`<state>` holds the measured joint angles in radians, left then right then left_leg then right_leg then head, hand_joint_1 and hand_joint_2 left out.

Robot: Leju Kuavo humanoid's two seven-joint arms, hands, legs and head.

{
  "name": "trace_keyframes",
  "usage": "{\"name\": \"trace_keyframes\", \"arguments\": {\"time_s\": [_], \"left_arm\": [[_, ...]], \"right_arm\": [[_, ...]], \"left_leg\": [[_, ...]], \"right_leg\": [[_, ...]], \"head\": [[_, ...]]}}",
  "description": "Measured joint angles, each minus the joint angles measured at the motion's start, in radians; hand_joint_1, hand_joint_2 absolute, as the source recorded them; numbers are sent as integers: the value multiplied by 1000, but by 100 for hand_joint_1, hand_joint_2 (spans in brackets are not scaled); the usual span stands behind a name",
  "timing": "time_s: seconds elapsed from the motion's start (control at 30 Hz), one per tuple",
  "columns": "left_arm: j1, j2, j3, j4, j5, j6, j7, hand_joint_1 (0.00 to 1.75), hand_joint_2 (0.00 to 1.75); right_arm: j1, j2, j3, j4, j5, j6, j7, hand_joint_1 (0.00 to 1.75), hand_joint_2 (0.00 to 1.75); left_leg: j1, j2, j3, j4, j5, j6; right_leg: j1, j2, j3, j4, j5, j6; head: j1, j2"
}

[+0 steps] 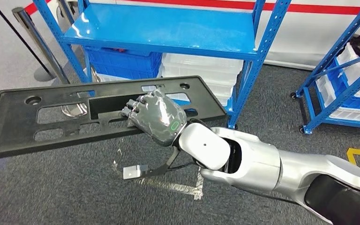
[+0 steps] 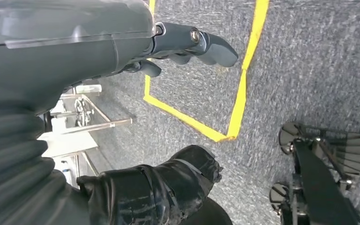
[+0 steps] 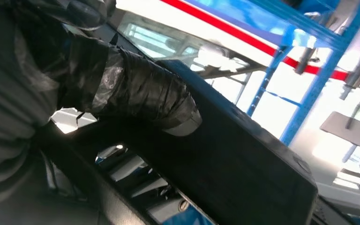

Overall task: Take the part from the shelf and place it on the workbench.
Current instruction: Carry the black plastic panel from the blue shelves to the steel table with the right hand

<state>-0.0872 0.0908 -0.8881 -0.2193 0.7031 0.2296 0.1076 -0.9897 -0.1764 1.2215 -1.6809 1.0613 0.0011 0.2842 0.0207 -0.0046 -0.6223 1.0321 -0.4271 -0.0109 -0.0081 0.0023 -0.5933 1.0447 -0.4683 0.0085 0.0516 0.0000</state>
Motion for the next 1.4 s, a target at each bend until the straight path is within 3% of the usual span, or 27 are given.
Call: {"name": "trace_keyframes", "arguments": {"time_s": [0.2,0.23,0.27,0.33,0.4,0.47,0.53,0.6,0.67,0.73,0.77,0.8,0.83,0.9,0.97,1.1,1.17,1.23,1.27,1.3,1.33,1.4], "left_arm": [[0,0,0,0,0,0,0,0,175],[1,0,0,0,0,0,0,0,175],[2,0,0,0,0,-1,0,0,175],[3,0,0,0,0,-1,0,0,175],[2,1,0,0,0,0,0,0,175],[1,2,0,0,0,0,0,0,175],[1,2,0,0,0,0,0,0,175],[2,2,0,0,0,0,0,0,175],[2,2,0,0,0,0,0,0,175],[2,2,0,0,0,0,0,0,175],[2,2,0,0,0,0,0,0,175],[2,2,0,0,0,0,0,0,175],[2,2,0,0,0,0,0,0,175],[2,2,0,0,0,0,0,0,175],[1,2,0,0,0,0,0,0,175],[2,1,0,0,0,-1,0,0,175],[2,1,0,0,0,-1,0,0,175],[2,1,0,0,0,0,0,0,175],[3,1,0,0,0,0,0,0,175],[4,1,0,0,0,0,0,0,175],[5,2,0,0,0,0,0,0,175],[6,2,0,0,0,0,0,0,175]], "right_arm": [[0,0,0,0,0,0,0,175,175],[0,0,0,1,0,0,0,175,175],[0,0,0,1,0,0,0,175,175],[0,1,0,1,0,0,0,175,175],[-1,0,1,1,0,0,0,175,175],[-2,0,2,1,0,0,0,175,175],[-2,0,1,1,0,0,0,175,175],[-3,0,1,1,0,0,0,175,175],[-4,0,0,1,0,0,0,175,175],[-1,0,1,1,0,0,0,175,175],[1,0,1,1,0,0,0,175,175],[3,0,1,1,0,0,0,175,175],[3,0,2,2,0,0,0,175,175],[2,0,2,2,0,0,0,175,175],[1,0,1,2,0,0,0,175,175],[0,0,1,2,0,0,0,175,175],[0,0,1,1,0,0,0,175,175],[1,0,1,2,0,0,0,175,175],[1,0,2,2,0,0,0,175,175],[2,0,2,2,0,0,0,175,175],[2,1,2,2,0,0,0,175,175],[2,1,2,2,0,0,0,175,175]], "left_leg": [[2,0,0,-2,3,-4],[2,1,-3,3,-2,-7],[3,1,-8,14,-11,-9],[3,2,-58,144,-86,-18],[-6,1,-22,128,-100,-5],[-17,-1,53,-4,-49,13],[-15,-1,54,-16,-40,21],[-9,3,59,-32,-27,31],[-5,6,58,-41,-19,39],[-4,7,51,-39,-17,42],[-4,7,48,-36,-16,42],[-3,7,45,-33,-16,42],[-2,7,43,-30,-17,40],[0,5,40,-22,-21,34],[-2,4,34,-13,-23,24],[-1,3,23,-8,-27,1],[1,3,-7,59,-72,-6],[2,3,-63,189,-135,-13],[2,3,-85,242,-152,-16],[2,3,-93,262,-150,-17],[3,3,-86,248,-133,-18],[6,3,-22,117,-65,-19]], "right_leg": [[2,0,-2,0,2,-3],[0,0,-2,-3,5,-8],[-2,-1,-2,-5,8,-14],[-1,-3,-8,-11,19,-31],[9,-5,-19,-10,29,-33],[13,-5,-26,-11,38,-23],[14,-5,-28,-14,42,-13],[15,-3,-38,2,27,-4],[14,-1,-72,75,-22,4],[7,-1,-125,198,-77,12],[3,-1,-145,243,-90,15],[-1,-2,-146,252,-84,19],[-4,-2,-128,221,-61,21],[-8,-3,-55,89,-2,20],[-4,-2,-10,1,18,12],[-2,0,-6,-22,25,-13],[-6,-2,-3,-32,33,-25],[-5,-4,-4,-33,35,-29],[-4,-4,-5,-33,35,-29],[-4,-4,-6,-32,35,-29],[-5,-3,-6,-31,35,-29],[-7,-2,-6,-26,33,-25]], "head": [[1,0],[0,0],[-1,0],[-5,0],[-7,0],[-7,0],[-6,0],[-5,0],[-3,0],[-3,0],[-3,0],[-3,0],[-3,0],[-3,0],[-4,0],[-5,0],[-8,0],[-10,0],[-10,0],[-10,0],[-10,0],[-10,0]]}}
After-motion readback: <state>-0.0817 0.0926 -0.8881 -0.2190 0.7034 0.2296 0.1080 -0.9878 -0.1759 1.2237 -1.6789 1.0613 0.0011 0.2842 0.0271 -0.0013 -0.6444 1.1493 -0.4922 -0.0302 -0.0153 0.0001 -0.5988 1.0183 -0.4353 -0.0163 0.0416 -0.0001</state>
